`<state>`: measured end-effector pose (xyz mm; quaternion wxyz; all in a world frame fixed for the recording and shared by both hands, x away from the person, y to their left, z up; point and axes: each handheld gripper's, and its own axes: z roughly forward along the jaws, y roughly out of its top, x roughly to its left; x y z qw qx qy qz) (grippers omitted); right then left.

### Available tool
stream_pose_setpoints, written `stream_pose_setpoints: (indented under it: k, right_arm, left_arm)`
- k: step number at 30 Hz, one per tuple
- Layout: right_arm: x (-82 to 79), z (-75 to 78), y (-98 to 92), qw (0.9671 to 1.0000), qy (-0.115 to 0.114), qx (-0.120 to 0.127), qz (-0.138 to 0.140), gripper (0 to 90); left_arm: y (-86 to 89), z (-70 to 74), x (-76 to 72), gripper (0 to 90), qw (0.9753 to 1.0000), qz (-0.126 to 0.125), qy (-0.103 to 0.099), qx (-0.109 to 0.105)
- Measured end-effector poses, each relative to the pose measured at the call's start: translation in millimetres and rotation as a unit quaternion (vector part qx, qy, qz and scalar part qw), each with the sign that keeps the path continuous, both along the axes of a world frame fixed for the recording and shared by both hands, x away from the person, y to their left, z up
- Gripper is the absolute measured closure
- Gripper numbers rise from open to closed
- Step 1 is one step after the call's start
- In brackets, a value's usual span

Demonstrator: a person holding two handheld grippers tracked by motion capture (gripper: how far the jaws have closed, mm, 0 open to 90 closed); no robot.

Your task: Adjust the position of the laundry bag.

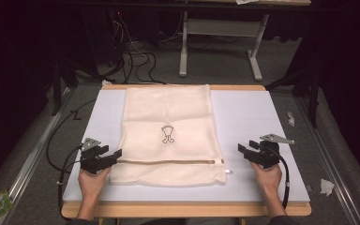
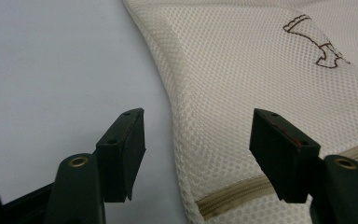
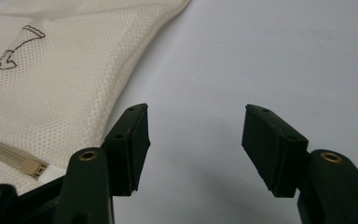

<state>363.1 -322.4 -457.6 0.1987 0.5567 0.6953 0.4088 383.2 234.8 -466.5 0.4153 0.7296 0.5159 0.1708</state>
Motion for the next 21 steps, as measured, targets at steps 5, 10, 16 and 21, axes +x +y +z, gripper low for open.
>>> stream_pose_setpoints:
  k: [5,10,16,21]
  right_arm:
    - [3.4,-1.2,14.5,0.9998,0.009,-0.003,0.018,42.2]
    - [7.0,-2.1,31.0,0.9989,0.022,-0.006,0.042,42.2]
    - [13.6,-3.7,57.1,0.9969,0.028,-0.014,0.072,42.1]
    - [18.4,-8.9,73.1,0.9957,0.045,-0.023,0.078,41.5]
  left_arm:
    - [-6.8,0.8,-1.8,37.3,0.9999,-0.006,0.006,0.007]
    - [-10.5,0.7,-1.9,37.4,0.9998,-0.003,0.013,0.016]
    - [-18.2,1.9,-0.3,37.3,0.9995,-0.002,0.018,0.024]
    - [-23.0,-0.1,3.3,37.7,0.9989,0.007,0.029,0.035]
